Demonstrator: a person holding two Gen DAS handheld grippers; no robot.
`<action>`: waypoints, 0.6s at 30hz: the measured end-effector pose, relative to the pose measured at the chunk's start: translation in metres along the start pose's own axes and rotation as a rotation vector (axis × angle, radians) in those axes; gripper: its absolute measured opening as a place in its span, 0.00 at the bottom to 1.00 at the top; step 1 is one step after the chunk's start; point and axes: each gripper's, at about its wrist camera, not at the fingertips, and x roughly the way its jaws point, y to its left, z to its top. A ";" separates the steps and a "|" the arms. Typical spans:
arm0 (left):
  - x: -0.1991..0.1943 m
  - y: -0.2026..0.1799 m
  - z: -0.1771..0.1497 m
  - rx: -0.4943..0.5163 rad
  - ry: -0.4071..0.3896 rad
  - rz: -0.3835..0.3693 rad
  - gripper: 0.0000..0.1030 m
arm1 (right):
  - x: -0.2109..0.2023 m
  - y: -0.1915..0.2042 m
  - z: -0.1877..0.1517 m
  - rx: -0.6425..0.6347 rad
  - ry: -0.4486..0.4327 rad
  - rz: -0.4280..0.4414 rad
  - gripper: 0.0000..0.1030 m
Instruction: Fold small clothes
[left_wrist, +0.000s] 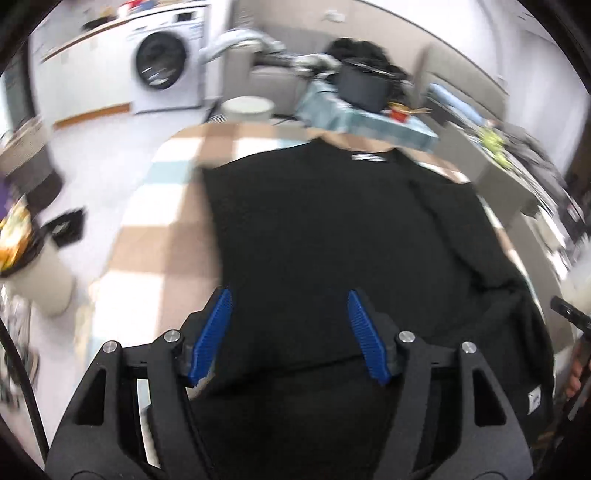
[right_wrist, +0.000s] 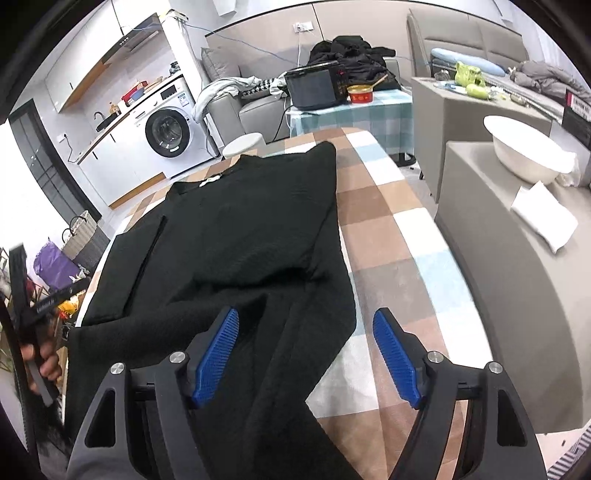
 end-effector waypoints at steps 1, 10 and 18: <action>-0.002 0.012 -0.007 -0.021 -0.002 0.015 0.61 | 0.001 0.001 -0.001 -0.006 0.007 0.003 0.74; -0.025 0.078 -0.086 -0.107 0.030 0.140 0.65 | -0.008 -0.003 -0.034 -0.047 0.096 0.074 0.76; -0.041 0.065 -0.132 -0.097 0.060 0.164 0.70 | 0.001 0.018 -0.071 -0.208 0.187 0.067 0.55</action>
